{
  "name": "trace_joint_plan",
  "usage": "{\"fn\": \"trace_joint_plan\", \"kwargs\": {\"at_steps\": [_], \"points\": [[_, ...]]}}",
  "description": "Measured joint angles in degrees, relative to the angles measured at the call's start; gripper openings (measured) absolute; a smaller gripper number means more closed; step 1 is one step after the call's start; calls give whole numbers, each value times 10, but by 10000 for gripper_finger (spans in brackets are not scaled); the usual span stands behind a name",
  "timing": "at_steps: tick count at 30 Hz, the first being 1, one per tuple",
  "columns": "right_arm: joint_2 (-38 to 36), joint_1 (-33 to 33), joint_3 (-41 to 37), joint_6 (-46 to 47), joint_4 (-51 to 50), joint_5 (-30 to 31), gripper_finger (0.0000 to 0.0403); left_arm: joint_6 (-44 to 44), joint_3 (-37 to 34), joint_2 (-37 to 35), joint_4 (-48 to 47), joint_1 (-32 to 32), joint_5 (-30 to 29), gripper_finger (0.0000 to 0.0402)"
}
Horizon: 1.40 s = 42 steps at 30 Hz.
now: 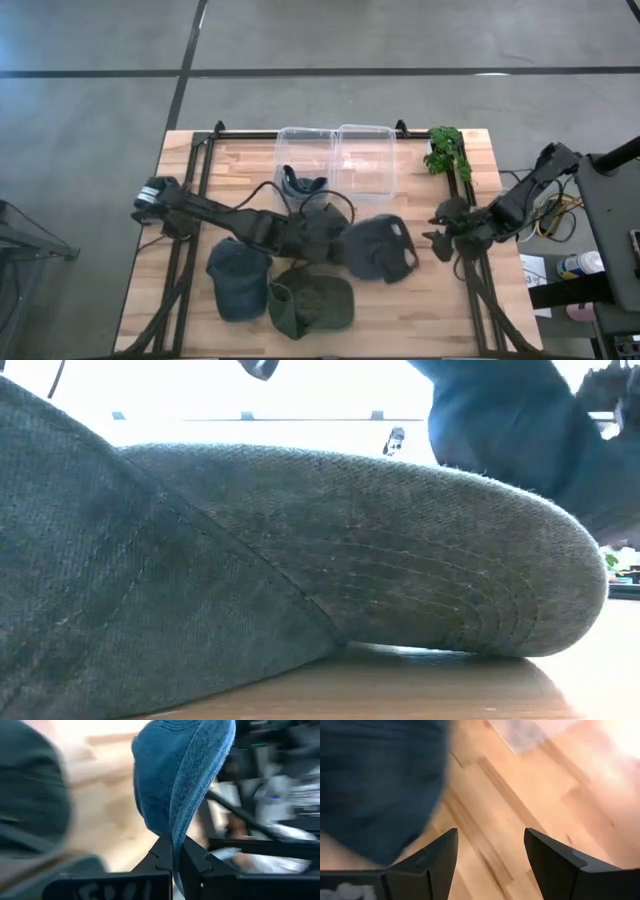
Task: Pick & Place hat
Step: Put the right blue cap into the left transparent bin
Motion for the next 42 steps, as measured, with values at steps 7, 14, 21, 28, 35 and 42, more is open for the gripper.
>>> {"fn": "trace_joint_plan", "kwargs": {"at_steps": [7, 14, 21, 28, 35, 42], "points": [[-34, 0, -117, 18, 148, -27, 224, 6, -8, -17, 24, 6, 2, 9], [-58, -2, -135, -43, 290, -36, 224, -7, -26, -7, -3, 16, 6, 9], [-28, -13, -143, -46, 312, -41, 224, -32, -91, 12, 152, 29, 28, 9], [-3, -28, -144, -111, 430, -49, 224, -47, -95, 56, 152, 26, 36, 9], [43, -84, -146, -109, 461, -86, 224, -53, -62, 134, 207, 27, 39, 9], [130, -115, -153, -104, 460, -132, 224, -30, 17, 202, 226, 26, 48, 9]]}}
